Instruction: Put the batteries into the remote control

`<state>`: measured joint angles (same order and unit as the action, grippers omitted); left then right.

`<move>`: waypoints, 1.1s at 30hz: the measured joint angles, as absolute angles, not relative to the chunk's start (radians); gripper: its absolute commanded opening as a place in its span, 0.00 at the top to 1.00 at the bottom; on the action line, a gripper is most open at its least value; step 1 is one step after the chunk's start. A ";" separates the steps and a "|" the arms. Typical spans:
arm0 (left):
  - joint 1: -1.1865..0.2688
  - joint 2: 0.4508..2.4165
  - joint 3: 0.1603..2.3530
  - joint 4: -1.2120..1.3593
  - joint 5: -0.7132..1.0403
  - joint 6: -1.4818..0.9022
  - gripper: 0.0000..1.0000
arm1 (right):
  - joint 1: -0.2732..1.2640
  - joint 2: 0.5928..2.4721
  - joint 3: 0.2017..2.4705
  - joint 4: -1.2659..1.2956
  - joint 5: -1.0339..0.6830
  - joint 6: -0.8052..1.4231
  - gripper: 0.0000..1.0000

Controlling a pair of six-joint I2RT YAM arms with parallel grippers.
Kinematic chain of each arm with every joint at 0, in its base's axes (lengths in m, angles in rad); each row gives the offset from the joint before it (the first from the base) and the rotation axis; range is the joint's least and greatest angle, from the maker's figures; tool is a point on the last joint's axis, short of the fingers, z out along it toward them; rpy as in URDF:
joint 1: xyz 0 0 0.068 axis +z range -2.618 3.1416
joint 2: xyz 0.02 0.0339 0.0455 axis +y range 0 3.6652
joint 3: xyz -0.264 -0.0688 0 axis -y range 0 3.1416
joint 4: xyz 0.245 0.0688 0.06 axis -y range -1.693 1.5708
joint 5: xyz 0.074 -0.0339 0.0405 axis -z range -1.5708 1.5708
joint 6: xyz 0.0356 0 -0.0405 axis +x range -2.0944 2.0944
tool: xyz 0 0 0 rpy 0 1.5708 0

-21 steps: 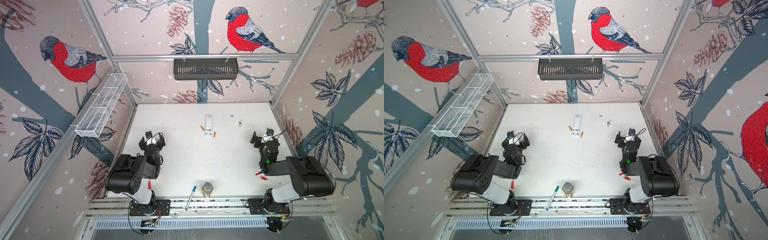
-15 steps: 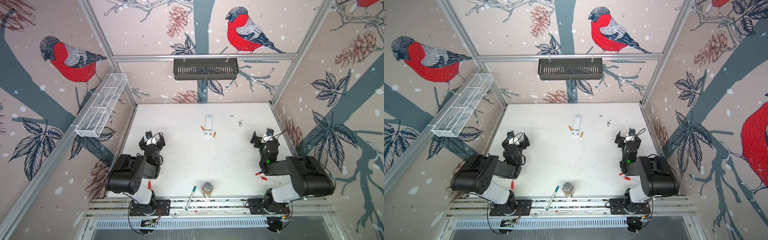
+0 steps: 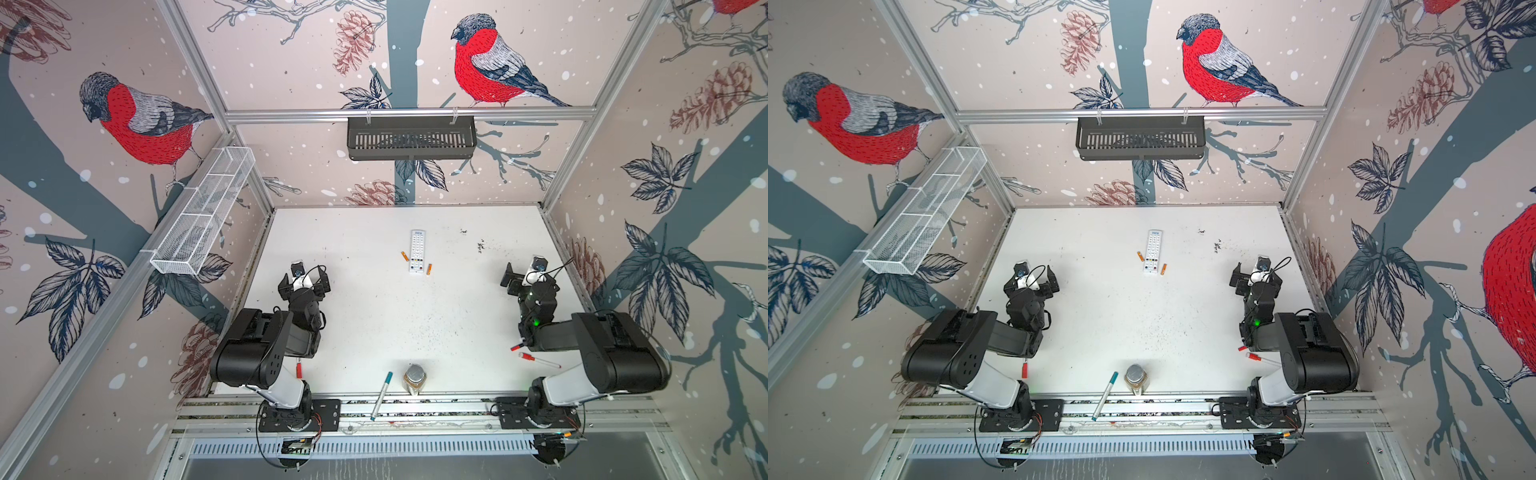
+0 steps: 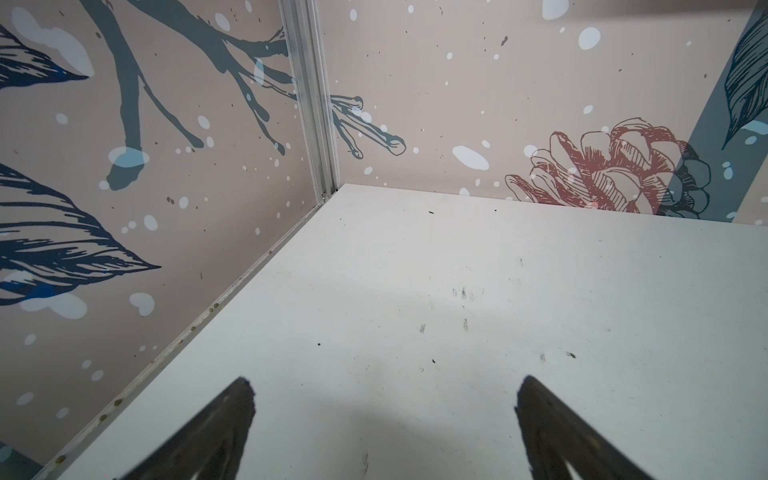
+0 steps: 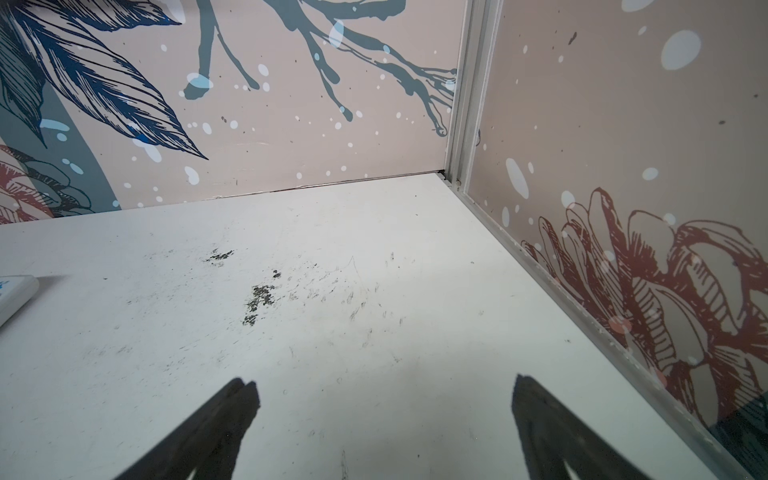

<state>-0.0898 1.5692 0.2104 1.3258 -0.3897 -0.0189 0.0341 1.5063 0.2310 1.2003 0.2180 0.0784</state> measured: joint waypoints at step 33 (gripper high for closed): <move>-0.440 1.427 0.730 0.449 -0.731 -0.146 0.03 | 0.035 1.506 0.231 1.200 0.218 0.079 0.01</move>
<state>-0.4397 1.4273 0.7303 0.4492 -0.7311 -0.1455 0.0349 1.5063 0.2310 1.2003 0.2180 0.0788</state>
